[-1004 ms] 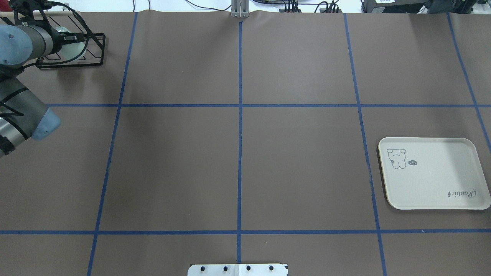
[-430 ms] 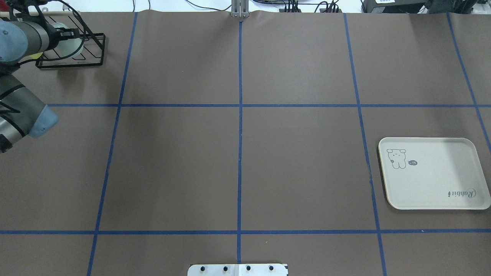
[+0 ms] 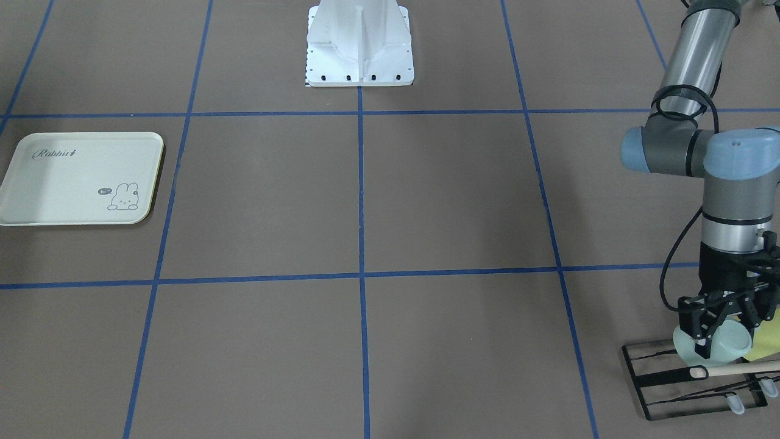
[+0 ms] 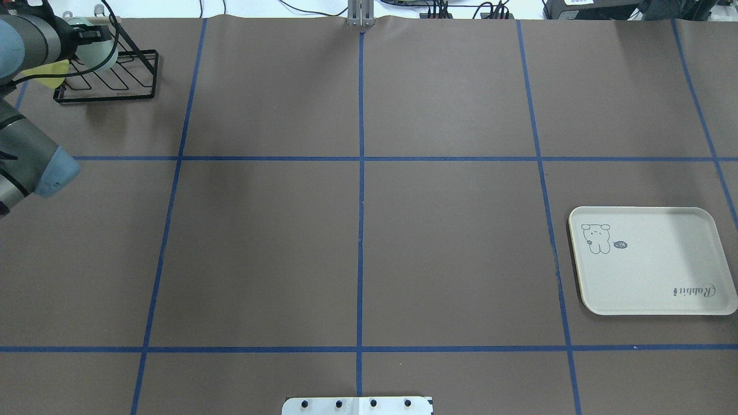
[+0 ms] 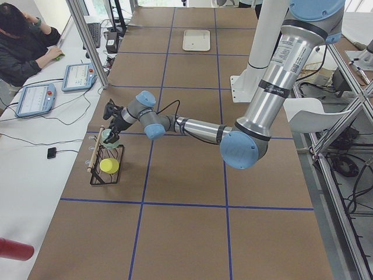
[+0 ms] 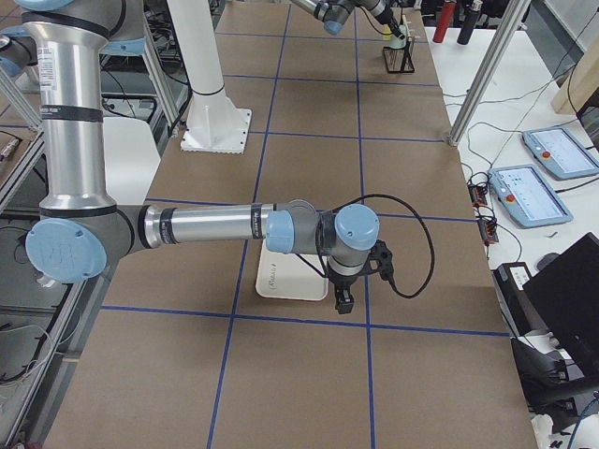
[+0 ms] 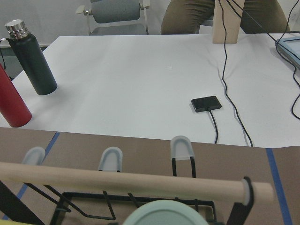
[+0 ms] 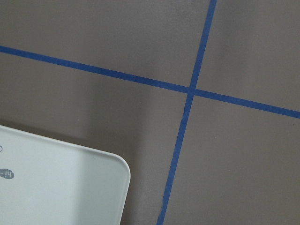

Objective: Left arm grabs green cup and hands to right arm on tray

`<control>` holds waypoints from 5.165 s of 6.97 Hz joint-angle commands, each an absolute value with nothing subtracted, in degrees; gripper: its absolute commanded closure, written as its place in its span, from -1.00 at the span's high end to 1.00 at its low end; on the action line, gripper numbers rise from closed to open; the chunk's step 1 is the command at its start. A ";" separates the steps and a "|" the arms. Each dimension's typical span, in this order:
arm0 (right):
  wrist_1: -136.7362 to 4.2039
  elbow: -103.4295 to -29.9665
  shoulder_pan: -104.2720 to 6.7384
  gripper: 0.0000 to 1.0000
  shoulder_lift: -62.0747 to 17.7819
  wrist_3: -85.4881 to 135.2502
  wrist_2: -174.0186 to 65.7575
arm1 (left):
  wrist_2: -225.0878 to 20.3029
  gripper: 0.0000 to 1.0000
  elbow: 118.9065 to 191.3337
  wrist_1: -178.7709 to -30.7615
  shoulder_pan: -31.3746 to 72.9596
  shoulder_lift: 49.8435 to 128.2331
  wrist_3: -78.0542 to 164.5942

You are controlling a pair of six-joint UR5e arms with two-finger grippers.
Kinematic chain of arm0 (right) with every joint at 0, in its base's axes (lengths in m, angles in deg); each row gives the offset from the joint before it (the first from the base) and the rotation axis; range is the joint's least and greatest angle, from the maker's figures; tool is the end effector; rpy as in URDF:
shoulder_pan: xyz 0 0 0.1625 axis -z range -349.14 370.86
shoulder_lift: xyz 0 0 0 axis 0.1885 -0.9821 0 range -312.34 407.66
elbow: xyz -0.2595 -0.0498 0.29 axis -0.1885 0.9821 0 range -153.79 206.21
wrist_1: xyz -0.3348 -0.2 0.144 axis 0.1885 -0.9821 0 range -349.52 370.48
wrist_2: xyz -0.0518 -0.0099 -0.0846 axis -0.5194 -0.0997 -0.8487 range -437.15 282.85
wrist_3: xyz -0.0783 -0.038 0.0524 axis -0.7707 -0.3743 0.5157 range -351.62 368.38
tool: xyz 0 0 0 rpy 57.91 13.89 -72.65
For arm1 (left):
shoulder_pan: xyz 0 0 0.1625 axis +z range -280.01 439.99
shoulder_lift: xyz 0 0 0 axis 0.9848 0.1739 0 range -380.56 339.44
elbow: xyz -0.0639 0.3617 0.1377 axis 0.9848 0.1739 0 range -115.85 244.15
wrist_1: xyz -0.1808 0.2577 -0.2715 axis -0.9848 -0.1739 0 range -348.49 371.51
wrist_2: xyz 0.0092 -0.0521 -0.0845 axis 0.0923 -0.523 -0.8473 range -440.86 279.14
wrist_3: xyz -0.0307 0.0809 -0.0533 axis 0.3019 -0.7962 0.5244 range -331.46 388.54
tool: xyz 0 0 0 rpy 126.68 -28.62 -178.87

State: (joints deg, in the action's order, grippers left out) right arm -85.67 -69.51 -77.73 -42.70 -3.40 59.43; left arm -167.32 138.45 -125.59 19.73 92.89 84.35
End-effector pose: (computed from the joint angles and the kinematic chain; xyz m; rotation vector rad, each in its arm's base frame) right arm 0.0475 -0.4896 0.5892 0.0606 -0.8124 -0.2117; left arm 0.2195 -0.6653 0.4461 0.7480 0.6138 -0.4488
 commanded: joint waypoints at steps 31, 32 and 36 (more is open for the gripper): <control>-2.30 -66.69 -49.26 0.98 -22.39 93.81 58.20 | -167.78 -0.27 165.81 -121.56 40.70 104.25 150.62; 1.74 -66.69 -47.86 0.97 -22.39 93.98 56.11 | -169.61 -0.27 167.15 -121.55 40.79 104.07 152.10; 13.45 -66.78 -40.04 0.97 -22.30 97.32 46.97 | -185.25 -0.27 169.97 -121.73 40.70 104.34 158.33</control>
State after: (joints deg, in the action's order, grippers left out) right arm 10.57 -66.75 -42.40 -22.33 96.45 49.60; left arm -182.18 169.40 -121.66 40.77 104.27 156.11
